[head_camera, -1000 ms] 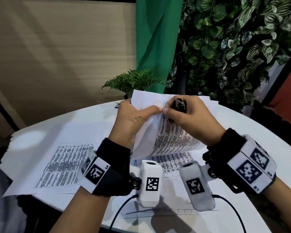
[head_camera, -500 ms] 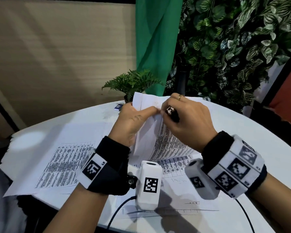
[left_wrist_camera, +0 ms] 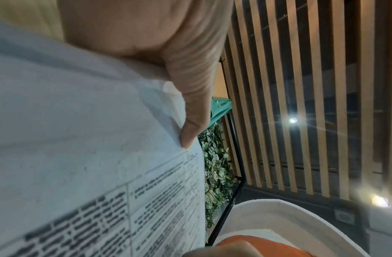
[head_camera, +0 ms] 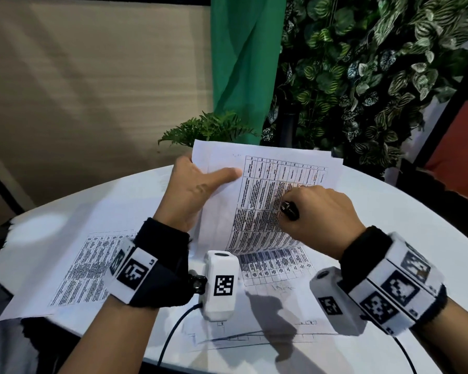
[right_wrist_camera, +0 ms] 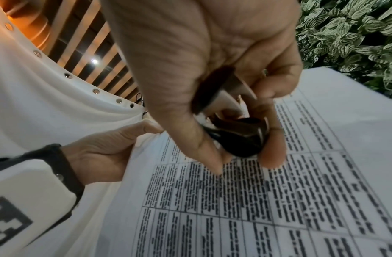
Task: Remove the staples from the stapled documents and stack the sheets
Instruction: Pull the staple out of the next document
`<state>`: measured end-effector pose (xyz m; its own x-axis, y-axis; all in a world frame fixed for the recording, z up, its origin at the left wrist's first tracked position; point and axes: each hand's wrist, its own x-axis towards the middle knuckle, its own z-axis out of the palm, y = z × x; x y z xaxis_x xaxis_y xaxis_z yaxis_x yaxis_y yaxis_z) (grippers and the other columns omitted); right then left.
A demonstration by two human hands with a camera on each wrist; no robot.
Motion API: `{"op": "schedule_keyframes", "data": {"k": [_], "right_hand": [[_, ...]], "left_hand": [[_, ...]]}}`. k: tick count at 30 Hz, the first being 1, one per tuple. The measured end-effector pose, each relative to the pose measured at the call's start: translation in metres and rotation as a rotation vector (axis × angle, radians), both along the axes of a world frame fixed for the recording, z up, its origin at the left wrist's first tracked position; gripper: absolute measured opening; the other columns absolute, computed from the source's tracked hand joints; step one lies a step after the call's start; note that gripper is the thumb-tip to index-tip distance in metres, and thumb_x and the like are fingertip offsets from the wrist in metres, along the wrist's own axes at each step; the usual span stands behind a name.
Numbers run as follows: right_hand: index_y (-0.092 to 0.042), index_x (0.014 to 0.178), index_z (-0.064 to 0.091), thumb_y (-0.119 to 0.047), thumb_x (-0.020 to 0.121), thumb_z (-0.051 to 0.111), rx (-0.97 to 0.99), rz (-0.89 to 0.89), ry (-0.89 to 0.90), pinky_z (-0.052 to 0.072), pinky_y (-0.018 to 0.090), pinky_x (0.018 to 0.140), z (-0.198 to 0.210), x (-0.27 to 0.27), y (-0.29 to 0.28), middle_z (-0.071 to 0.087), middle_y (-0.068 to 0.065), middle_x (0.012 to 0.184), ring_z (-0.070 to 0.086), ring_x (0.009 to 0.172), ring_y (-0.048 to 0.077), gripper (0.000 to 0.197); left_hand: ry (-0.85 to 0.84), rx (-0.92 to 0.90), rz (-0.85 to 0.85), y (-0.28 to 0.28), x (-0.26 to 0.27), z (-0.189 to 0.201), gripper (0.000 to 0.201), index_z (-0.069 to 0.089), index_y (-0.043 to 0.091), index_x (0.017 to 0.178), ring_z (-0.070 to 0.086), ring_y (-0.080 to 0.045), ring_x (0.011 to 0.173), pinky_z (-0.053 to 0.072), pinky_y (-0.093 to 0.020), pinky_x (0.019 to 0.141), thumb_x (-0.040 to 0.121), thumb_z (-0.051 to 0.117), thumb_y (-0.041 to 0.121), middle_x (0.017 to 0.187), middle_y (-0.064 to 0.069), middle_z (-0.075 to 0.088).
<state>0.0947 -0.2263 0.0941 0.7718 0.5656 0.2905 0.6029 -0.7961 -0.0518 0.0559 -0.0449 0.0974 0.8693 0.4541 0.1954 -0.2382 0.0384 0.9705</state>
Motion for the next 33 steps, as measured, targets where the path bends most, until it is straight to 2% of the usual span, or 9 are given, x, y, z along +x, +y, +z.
{"op": "schedule_keyframes", "data": {"k": [4, 9, 14, 18, 20, 23, 26, 30, 33], "right_hand": [[-0.02, 0.077, 0.053, -0.027, 0.085, 0.05, -0.014, 0.004, -0.006, 0.03, 0.028, 0.059, -0.002, 0.002, -0.004, 0.062, -0.002, 0.088, 0.057, 0.086, 0.027, 0.011], [-0.021, 0.088, 0.06, -0.028, 0.086, 0.051, 0.163, -0.005, -0.066, 0.031, 0.029, 0.062, 0.014, 0.001, -0.007, 0.06, -0.002, 0.094, 0.057, 0.087, 0.029, 0.011], [-0.021, 0.117, 0.05, -0.029, 0.091, 0.053, 0.353, 0.006, -0.102, 0.031, 0.031, 0.068, 0.037, 0.011, -0.005, 0.048, -0.001, 0.123, 0.054, 0.089, 0.03, 0.027], [-0.022, 0.099, 0.059, -0.027, 0.091, 0.053, 0.343, -0.012, -0.026, 0.029, 0.03, 0.064, 0.046, 0.016, -0.005, 0.062, 0.001, 0.093, 0.054, 0.086, 0.027, 0.011], [-0.02, 0.096, 0.059, -0.026, 0.091, 0.053, 0.337, -0.011, -0.05, 0.029, 0.03, 0.063, 0.049, 0.014, -0.005, 0.061, 0.001, 0.089, 0.053, 0.083, 0.027, 0.01], [-0.02, 0.095, 0.059, -0.025, 0.09, 0.053, 0.337, 0.011, -0.091, 0.029, 0.031, 0.062, 0.054, 0.009, -0.003, 0.062, 0.002, 0.09, 0.054, 0.086, 0.029, 0.01], [-0.02, 0.094, 0.059, -0.026, 0.09, 0.053, 0.339, 0.035, -0.098, 0.028, 0.03, 0.061, 0.057, 0.004, -0.003, 0.062, 0.002, 0.089, 0.054, 0.085, 0.028, 0.01], [-0.02, 0.094, 0.059, -0.027, 0.089, 0.053, 0.364, 0.049, -0.105, 0.029, 0.03, 0.062, 0.058, 0.003, -0.005, 0.063, 0.002, 0.091, 0.055, 0.088, 0.029, 0.011], [-0.02, 0.093, 0.06, -0.028, 0.09, 0.053, 0.359, 0.064, -0.098, 0.032, 0.031, 0.063, 0.053, 0.008, -0.006, 0.062, 0.001, 0.091, 0.055, 0.088, 0.028, 0.01]], "left_hand": [[-0.024, 0.044, -0.031, 0.001, -0.004, -0.004, 0.04, 0.06, -0.01, 0.11, 0.071, -0.019, 0.085, 0.057, -0.025, 0.074, 0.072, 0.07, -0.01, 0.097, -0.012, 0.072], [-0.052, 0.053, -0.051, 0.001, -0.007, -0.007, 0.045, 0.059, -0.008, 0.111, 0.072, -0.017, 0.083, 0.057, -0.026, 0.073, 0.068, 0.071, -0.009, 0.088, -0.004, 0.075], [-0.117, 0.027, -0.085, 0.0, -0.011, -0.007, 0.05, 0.058, -0.011, 0.111, 0.071, -0.019, 0.085, 0.056, -0.027, 0.074, 0.064, 0.072, -0.004, 0.092, -0.009, 0.074], [-0.182, 0.044, -0.031, 0.002, -0.014, -0.003, 0.053, 0.054, -0.006, 0.108, 0.069, -0.014, 0.082, 0.055, -0.024, 0.071, 0.061, 0.076, 0.002, 0.09, -0.004, 0.071], [-0.235, 0.205, 0.111, 0.006, -0.016, 0.002, 0.061, 0.049, 0.009, 0.11, 0.065, -0.009, 0.088, 0.054, -0.024, 0.076, 0.059, 0.083, 0.012, 0.095, 0.003, 0.065], [-0.271, 0.757, 0.228, 0.009, -0.016, 0.017, 0.072, 0.045, 0.032, 0.114, 0.058, -0.015, 0.103, 0.048, -0.037, 0.09, 0.054, 0.082, 0.048, 0.102, 0.013, 0.058], [-0.064, 1.098, 0.195, -0.002, -0.012, 0.039, 0.055, 0.057, 0.039, 0.105, 0.054, -0.016, 0.101, 0.04, -0.055, 0.094, 0.056, 0.073, 0.059, 0.096, 0.019, 0.061], [0.114, 1.148, -0.035, -0.01, -0.003, 0.057, 0.02, 0.06, 0.039, 0.066, 0.059, -0.018, 0.075, 0.045, -0.051, 0.09, 0.063, 0.078, 0.046, 0.068, 0.016, 0.063], [0.135, 1.059, -0.171, -0.012, -0.002, 0.058, 0.013, 0.064, 0.034, 0.066, 0.063, -0.03, 0.069, 0.052, -0.044, 0.075, 0.07, 0.077, 0.036, 0.068, 0.003, 0.069]]}}
